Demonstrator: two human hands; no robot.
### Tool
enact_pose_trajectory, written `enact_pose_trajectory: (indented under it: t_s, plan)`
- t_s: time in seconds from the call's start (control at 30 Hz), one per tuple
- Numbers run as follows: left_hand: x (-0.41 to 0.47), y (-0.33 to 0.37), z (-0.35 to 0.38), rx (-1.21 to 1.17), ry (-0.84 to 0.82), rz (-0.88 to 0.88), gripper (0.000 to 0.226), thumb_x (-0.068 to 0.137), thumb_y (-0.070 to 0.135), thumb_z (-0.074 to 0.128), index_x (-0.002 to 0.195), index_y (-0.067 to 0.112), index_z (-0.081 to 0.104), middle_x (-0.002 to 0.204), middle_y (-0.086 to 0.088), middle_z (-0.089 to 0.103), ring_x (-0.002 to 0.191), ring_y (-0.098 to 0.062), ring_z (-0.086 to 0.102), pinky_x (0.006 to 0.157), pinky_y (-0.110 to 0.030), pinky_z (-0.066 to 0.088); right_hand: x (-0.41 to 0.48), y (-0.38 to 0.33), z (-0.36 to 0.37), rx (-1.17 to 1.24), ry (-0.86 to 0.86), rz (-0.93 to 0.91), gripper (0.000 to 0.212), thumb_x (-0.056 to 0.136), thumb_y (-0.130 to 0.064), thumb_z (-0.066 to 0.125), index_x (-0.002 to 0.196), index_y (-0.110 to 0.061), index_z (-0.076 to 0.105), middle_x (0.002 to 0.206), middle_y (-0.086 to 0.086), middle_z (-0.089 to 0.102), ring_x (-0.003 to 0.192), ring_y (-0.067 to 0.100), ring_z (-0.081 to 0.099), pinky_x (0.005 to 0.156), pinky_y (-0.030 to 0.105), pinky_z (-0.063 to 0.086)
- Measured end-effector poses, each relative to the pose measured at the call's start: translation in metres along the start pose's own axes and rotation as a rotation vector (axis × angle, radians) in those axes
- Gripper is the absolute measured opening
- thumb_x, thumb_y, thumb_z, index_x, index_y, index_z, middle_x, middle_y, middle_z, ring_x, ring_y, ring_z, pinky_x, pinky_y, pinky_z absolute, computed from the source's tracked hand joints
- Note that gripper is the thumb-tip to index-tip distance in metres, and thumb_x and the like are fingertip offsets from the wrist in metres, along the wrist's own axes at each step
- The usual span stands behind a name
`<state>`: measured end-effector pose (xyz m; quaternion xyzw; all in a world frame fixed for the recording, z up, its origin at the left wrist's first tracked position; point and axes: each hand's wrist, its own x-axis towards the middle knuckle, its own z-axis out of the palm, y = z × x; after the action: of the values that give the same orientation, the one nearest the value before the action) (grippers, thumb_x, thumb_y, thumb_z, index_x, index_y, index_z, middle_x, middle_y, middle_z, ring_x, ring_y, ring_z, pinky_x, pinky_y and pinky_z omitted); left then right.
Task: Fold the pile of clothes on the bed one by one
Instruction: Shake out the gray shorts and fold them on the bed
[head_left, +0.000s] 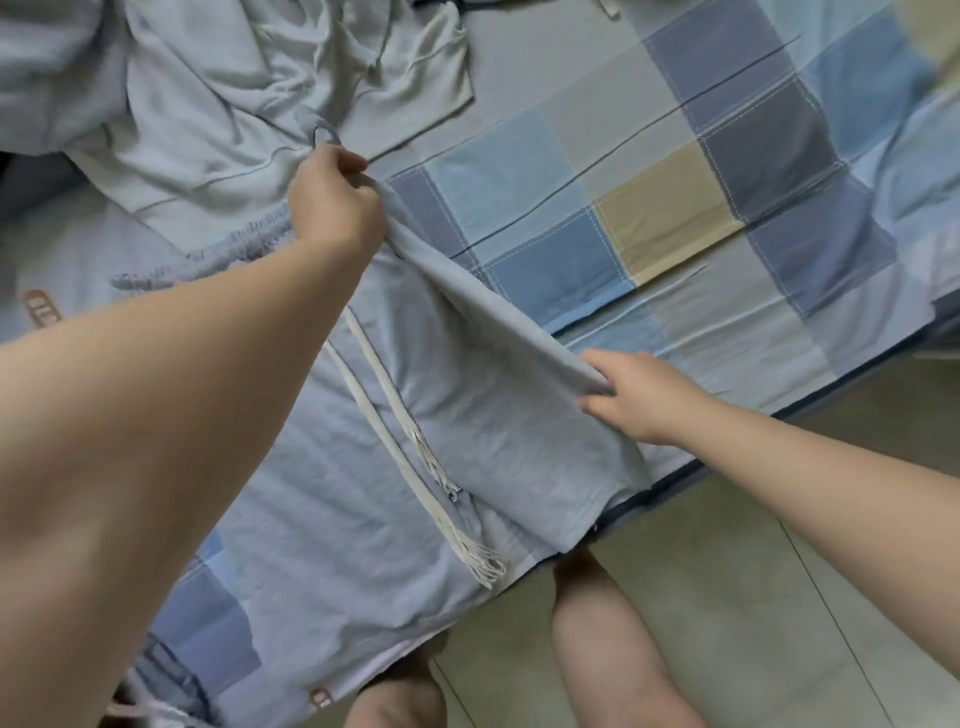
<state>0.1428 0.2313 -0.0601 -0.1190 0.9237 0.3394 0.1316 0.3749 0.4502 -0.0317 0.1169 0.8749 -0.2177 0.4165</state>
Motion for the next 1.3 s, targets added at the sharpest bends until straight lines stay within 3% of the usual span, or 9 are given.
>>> enact_pose_trajectory:
  t_s: [0.1,0.17,0.3,0.5,0.67,0.87,1.0,1.2,1.3]
  plan:
    - [-0.020,-0.032,-0.048,-0.021,-0.021,-0.011,0.058,0.086,0.001,0.039,0.136,0.022,0.060,0.136,0.000,0.061,0.124,-0.018,0.056,0.099,-0.021,0.044,-0.041,-0.048,0.022,-0.031,-0.047,-0.063,0.012,0.097,-0.037,0.057,0.106,-0.042,0.051,0.092,-0.001,0.061,0.086,0.026,0.058,0.068,0.037,0.044]
    - [-0.032,-0.061,-0.079,-0.009,-0.042,-0.009,0.063,0.086,-0.002,0.038,0.143,0.021,0.053,0.144,-0.001,0.054,0.131,-0.019,0.051,0.107,-0.026,0.041,-0.062,-0.085,0.045,-0.072,-0.096,-0.103,0.042,0.099,-0.040,0.055,0.139,-0.038,0.042,0.113,0.008,0.063,0.102,0.032,0.059,0.073,0.037,0.043]
    - [-0.046,-0.131,-0.133,0.000,-0.042,-0.020,0.071,0.086,-0.005,0.038,0.150,0.025,0.044,0.154,0.002,0.043,0.139,-0.019,0.044,0.114,-0.029,0.035,-0.087,-0.162,0.111,-0.101,-0.177,-0.245,0.056,0.101,-0.032,0.048,0.151,-0.041,0.026,0.123,0.003,0.063,0.108,0.030,0.059,0.080,0.037,0.048]
    - [-0.034,-0.223,-0.173,0.056,-0.085,-0.062,0.075,0.085,-0.007,0.039,0.153,0.024,0.039,0.158,0.002,0.037,0.144,-0.018,0.036,0.119,-0.026,0.027,-0.071,-0.246,0.204,-0.073,-0.230,-0.342,0.055,0.100,-0.024,0.047,0.150,-0.035,0.028,0.129,0.004,0.060,0.114,0.033,0.057,0.085,0.042,0.050]
    - [-0.038,-0.271,-0.166,-0.034,-0.192,-0.136,0.076,0.092,0.005,0.043,0.157,0.037,0.021,0.150,-0.001,0.044,0.124,-0.023,0.052,0.105,-0.036,0.047,-0.038,-0.273,0.258,-0.015,-0.253,-0.284,0.061,0.099,-0.021,0.049,0.154,-0.037,0.028,0.149,-0.001,0.049,0.131,0.028,0.049,0.101,0.042,0.045]
    - [-0.054,-0.293,-0.149,-0.276,-0.170,-0.310,0.080,0.097,0.028,0.052,0.160,0.029,0.004,0.140,-0.012,0.055,0.113,-0.030,0.061,0.096,-0.041,0.052,-0.034,-0.273,0.279,0.003,-0.168,-0.219,0.040,0.098,-0.022,0.052,0.138,-0.027,0.047,0.130,0.000,0.058,0.118,0.026,0.055,0.091,0.039,0.047]
    - [-0.064,-0.297,-0.148,-0.343,-0.209,-0.416,0.056,0.099,0.026,0.050,0.150,0.020,0.028,0.113,0.002,0.056,0.095,-0.017,0.060,0.067,-0.027,0.046,-0.047,-0.277,0.293,0.076,-0.186,-0.211,0.033,0.097,-0.019,0.053,0.129,-0.022,0.052,0.122,0.004,0.062,0.110,0.030,0.057,0.088,0.040,0.047]
    - [-0.096,-0.315,-0.150,-0.367,-0.279,-0.427,0.051,0.088,0.026,0.067,0.131,0.019,0.042,0.116,0.004,0.057,0.102,-0.018,0.061,0.090,-0.039,0.055,-0.059,-0.283,0.309,0.086,-0.356,-0.263,0.044,0.096,-0.012,0.052,0.139,-0.022,0.053,0.123,0.005,0.067,0.115,0.027,0.060,0.095,0.034,0.048]
    - [-0.124,-0.328,-0.144,-0.385,-0.346,-0.498,0.045,0.070,0.038,0.073,0.106,0.025,0.049,0.108,0.002,0.063,0.101,-0.022,0.067,0.090,-0.047,0.058,-0.059,-0.277,0.299,0.187,-0.280,-0.247,0.037,0.094,-0.014,0.055,0.130,-0.020,0.060,0.115,-0.003,0.068,0.111,0.019,0.060,0.098,0.037,0.047]
